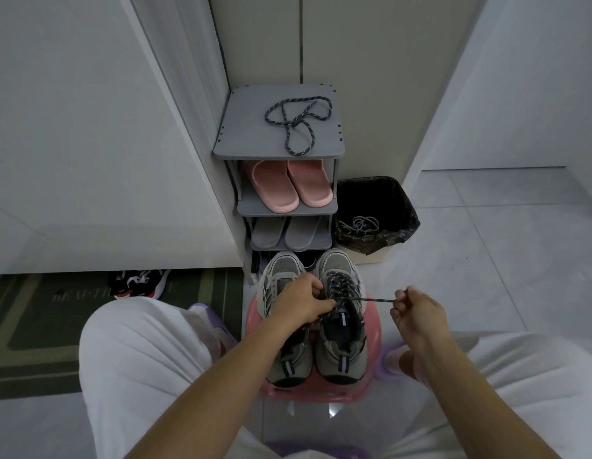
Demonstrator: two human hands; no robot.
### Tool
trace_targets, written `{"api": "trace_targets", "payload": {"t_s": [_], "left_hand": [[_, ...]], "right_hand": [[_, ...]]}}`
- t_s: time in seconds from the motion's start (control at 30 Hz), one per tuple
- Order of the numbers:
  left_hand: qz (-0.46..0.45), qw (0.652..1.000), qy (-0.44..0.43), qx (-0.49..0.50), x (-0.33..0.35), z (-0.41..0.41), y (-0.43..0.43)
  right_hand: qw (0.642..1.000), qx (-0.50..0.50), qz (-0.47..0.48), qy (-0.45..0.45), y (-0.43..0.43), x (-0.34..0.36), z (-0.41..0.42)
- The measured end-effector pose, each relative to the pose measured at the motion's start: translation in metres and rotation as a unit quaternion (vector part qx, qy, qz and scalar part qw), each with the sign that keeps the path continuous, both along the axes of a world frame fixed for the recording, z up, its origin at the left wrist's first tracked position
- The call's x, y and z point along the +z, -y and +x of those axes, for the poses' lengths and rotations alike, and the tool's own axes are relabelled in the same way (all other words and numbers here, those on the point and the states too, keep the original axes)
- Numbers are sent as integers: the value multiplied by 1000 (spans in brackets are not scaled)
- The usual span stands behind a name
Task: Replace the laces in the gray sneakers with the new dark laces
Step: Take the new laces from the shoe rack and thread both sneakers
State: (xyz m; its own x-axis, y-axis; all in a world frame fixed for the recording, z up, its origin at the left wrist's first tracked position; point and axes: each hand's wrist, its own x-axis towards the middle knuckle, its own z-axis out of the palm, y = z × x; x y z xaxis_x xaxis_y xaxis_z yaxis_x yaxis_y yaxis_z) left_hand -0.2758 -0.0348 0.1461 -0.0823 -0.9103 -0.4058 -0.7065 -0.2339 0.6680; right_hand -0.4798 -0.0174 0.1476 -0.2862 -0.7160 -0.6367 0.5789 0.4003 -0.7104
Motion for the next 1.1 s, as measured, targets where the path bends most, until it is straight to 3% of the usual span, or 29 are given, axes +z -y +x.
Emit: {"api": "trace_targets", "payload": {"t_s": [0.1, 0.17, 0.2, 0.27, 0.3, 0.33, 0.53, 0.83, 1.03, 1.1], "left_hand": [[7, 1000, -5, 2, 2, 0, 0], [9, 1000, -8, 0, 3, 0, 0], [8, 1000, -12, -3, 3, 0, 0], [9, 1000, -30, -1, 2, 1, 0], [8, 999, -38, 1, 2, 1, 1], [3, 999, -41, 2, 2, 1, 1], [-10, 999, -36, 3, 5, 3, 5], [-44, 990, -59, 119, 18, 56, 21], [-130, 981, -66, 126, 73, 68, 84], [-162, 976, -66, 127, 99, 67, 111]], "right_hand": [[998, 51, 13, -26, -2, -5, -10], [973, 180, 41, -141, -5, -8, -13], [931, 273, 54, -238, -6, -9, -14], [813, 415, 53, -404, -5, -10, -11], [771, 444, 38, -455, -4, -8, -7], [752, 446, 19, -485, -1, -5, -2], [744, 420, -40, -518, 15, 4, 28], [759, 389, -107, -511, 41, 26, 60], [732, 330, -194, -563, 122, 95, 92], [704, 311, -220, -599, 149, 121, 103]]}}
